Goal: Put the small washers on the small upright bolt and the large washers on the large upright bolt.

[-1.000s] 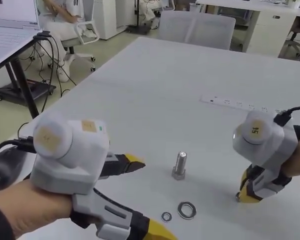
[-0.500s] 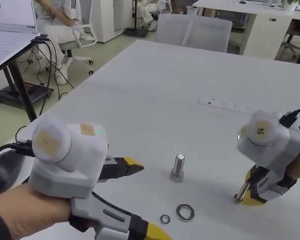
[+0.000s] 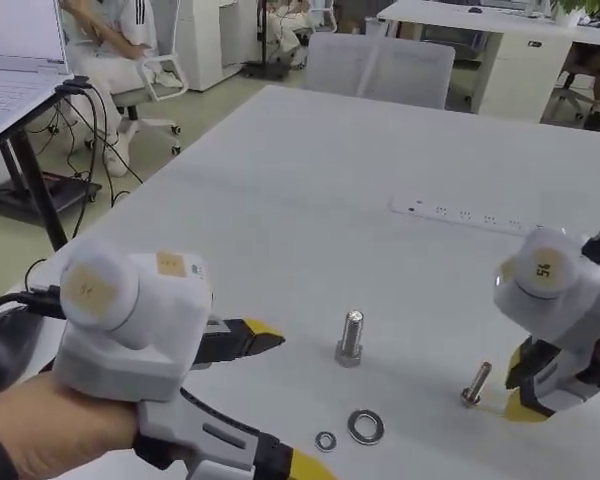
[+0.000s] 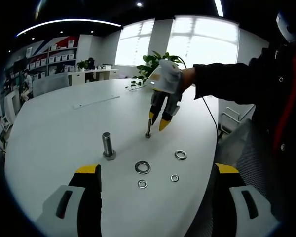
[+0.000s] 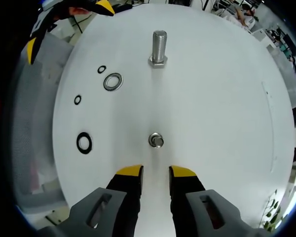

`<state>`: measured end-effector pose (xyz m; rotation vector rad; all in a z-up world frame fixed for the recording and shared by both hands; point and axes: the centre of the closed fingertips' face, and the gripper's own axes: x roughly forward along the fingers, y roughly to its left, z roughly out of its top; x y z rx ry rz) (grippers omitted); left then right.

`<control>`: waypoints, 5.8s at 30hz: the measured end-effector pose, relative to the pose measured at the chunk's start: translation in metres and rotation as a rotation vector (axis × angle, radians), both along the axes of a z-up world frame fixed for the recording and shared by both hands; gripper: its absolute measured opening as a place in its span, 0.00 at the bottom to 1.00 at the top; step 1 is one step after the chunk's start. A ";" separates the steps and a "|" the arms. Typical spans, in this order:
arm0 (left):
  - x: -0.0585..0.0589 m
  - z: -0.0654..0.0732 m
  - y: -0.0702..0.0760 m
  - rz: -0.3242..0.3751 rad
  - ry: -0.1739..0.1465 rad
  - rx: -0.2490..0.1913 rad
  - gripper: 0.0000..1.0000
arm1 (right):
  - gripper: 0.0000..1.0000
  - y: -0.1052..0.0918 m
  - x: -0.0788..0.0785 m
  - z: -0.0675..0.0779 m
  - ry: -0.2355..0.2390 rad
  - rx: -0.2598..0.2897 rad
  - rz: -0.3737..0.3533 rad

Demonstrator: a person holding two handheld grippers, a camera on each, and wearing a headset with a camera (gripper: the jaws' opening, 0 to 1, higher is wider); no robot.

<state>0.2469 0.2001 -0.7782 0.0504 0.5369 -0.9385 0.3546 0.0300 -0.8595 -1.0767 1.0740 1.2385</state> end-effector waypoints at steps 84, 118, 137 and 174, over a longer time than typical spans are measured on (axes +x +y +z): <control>-0.026 0.023 0.010 0.035 -0.071 -0.002 0.93 | 0.22 0.111 -0.140 -0.018 0.078 0.026 0.337; -0.024 0.021 0.010 0.035 -0.067 -0.010 0.93 | 0.14 0.105 -0.131 -0.018 0.045 0.034 0.349; -0.020 0.019 -0.001 -0.002 -0.055 -0.001 0.93 | 0.14 0.064 -0.103 -0.007 0.022 0.035 0.229; -0.015 0.012 -0.013 -0.045 -0.027 0.012 0.93 | 0.14 -0.014 -0.041 0.023 -0.045 0.056 -0.027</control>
